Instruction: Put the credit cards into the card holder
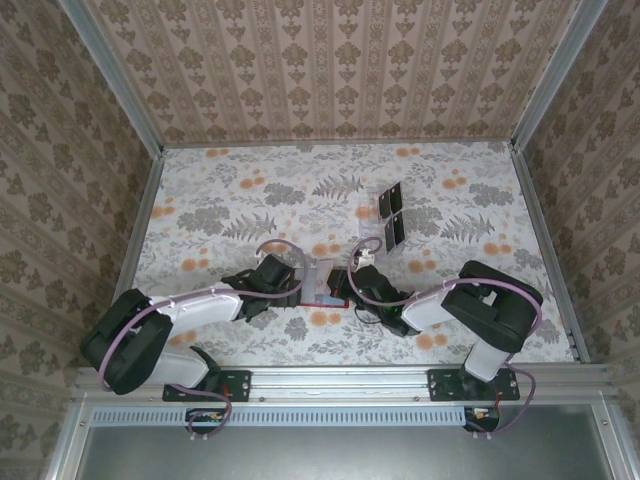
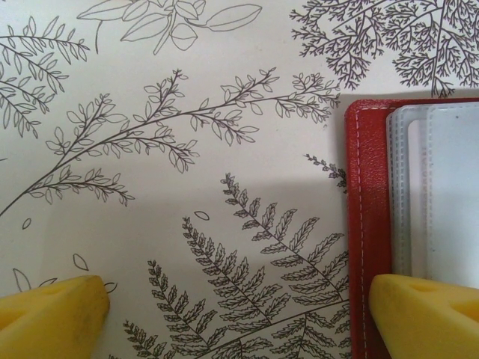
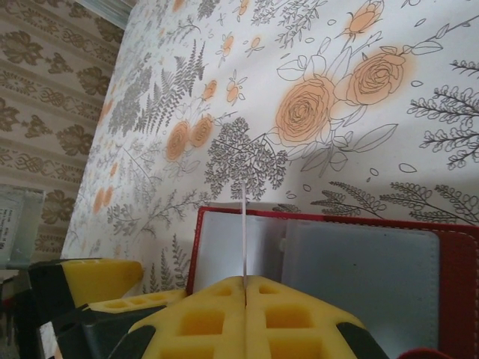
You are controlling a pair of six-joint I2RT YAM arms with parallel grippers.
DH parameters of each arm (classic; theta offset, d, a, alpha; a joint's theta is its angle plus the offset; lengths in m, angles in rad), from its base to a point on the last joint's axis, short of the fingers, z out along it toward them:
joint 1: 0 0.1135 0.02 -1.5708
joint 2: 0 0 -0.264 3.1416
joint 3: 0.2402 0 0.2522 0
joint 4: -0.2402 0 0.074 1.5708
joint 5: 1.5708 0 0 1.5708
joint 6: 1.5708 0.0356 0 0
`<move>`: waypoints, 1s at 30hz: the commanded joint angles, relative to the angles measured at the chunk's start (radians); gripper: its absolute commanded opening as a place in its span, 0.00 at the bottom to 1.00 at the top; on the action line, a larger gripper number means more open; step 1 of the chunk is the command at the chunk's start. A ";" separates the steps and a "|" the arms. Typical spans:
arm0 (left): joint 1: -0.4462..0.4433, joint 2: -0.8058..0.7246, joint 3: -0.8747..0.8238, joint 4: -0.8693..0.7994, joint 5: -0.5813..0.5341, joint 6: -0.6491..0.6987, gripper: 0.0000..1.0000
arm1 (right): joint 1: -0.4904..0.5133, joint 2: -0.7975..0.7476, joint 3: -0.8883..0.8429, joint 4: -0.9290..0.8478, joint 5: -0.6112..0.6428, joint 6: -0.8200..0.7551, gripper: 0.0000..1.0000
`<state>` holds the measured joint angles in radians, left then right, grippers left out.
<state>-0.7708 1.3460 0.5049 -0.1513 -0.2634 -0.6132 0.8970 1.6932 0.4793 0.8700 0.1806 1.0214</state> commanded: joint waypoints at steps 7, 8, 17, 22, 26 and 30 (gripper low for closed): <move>0.005 0.015 -0.039 -0.060 -0.006 -0.013 1.00 | 0.018 0.043 -0.008 0.075 0.032 0.039 0.00; 0.006 0.014 -0.039 -0.061 -0.005 -0.014 1.00 | 0.020 0.051 -0.010 0.080 0.035 0.043 0.00; 0.005 0.015 -0.041 -0.058 -0.006 -0.011 1.00 | 0.039 0.100 -0.045 0.169 0.066 0.099 0.00; 0.005 0.018 -0.042 -0.058 -0.006 -0.011 1.00 | 0.057 0.104 -0.065 0.180 0.084 0.114 0.00; 0.005 0.019 -0.040 -0.057 -0.007 -0.011 1.00 | 0.067 0.105 -0.081 0.188 0.101 0.124 0.00; 0.005 0.019 -0.040 -0.057 -0.006 -0.010 1.00 | 0.075 0.106 -0.094 0.195 0.115 0.132 0.00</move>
<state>-0.7708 1.3460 0.5041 -0.1486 -0.2649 -0.6132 0.9615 1.7824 0.4053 1.0523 0.2584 1.1370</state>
